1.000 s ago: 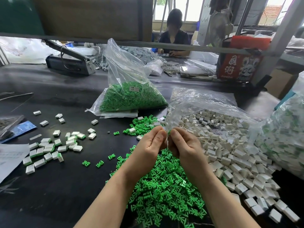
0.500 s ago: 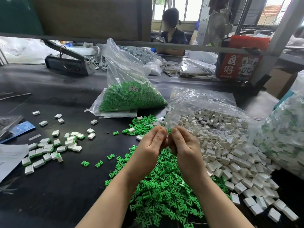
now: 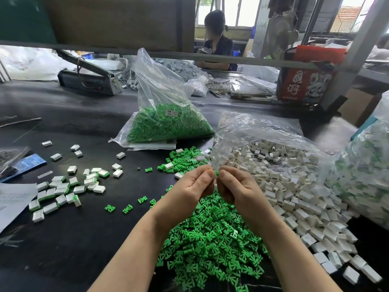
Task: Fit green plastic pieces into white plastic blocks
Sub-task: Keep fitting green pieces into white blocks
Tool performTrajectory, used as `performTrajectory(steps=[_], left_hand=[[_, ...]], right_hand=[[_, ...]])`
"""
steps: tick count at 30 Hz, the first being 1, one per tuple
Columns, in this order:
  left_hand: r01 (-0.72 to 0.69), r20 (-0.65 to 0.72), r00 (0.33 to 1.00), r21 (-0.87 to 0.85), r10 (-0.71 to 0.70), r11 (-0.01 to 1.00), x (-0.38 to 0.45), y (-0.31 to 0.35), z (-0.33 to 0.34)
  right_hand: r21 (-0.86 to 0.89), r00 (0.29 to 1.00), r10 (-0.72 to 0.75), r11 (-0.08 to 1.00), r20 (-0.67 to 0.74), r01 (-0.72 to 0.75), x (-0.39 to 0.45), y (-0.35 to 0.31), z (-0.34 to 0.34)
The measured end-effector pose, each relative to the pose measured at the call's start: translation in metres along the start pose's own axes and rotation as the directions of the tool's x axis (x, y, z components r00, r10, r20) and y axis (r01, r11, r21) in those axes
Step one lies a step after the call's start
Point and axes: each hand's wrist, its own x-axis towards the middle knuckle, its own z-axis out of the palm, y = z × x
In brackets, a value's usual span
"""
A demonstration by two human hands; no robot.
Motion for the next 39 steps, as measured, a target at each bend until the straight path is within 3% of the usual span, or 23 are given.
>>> performTrajectory(steps=[13, 18, 23, 26, 29, 33, 39], left_hand=[[0.03, 0.109, 0.993, 0.083, -0.039, 0.996, -0.004, 0.002, -0.012], [0.039, 0.068, 0.997, 0.071, -0.044, 0.997, -0.003, 0.0, -0.013], [0.067, 0.025, 0.997, 0.03, -0.067, 0.997, 0.002, -0.003, -0.016], [0.104, 0.037, 0.994, -0.006, -0.103, 0.995, 0.004, -0.007, -0.017], [0.124, 0.025, 0.992, -0.049, -0.123, 0.991, 0.004, -0.008, -0.021], [0.102, 0.024, 0.995, -0.03, -0.101, 0.994, 0.003, -0.006, -0.023], [0.094, 0.051, 0.994, -0.032, -0.092, 0.995, 0.002, -0.002, -0.013]], right_hand=[[-0.047, 0.989, 0.074, 0.997, 0.126, -0.069, -0.004, -0.001, -0.005], [-0.093, 0.992, 0.065, 0.994, 0.105, -0.055, -0.002, 0.003, -0.003], [-0.393, 0.985, -0.154, 0.912, -0.075, 0.113, 0.001, 0.014, 0.002], [-0.527, 0.945, -0.313, 0.821, -0.097, 0.218, 0.001, 0.018, 0.002], [-0.619, 0.907, -0.37, 0.766, -0.202, 0.175, 0.002, 0.019, 0.004], [-0.334, 0.888, -0.221, 0.939, -0.403, 0.082, 0.004, 0.014, 0.0], [-0.006, 0.946, -0.072, 0.997, -0.315, 0.074, 0.003, 0.01, 0.007]])
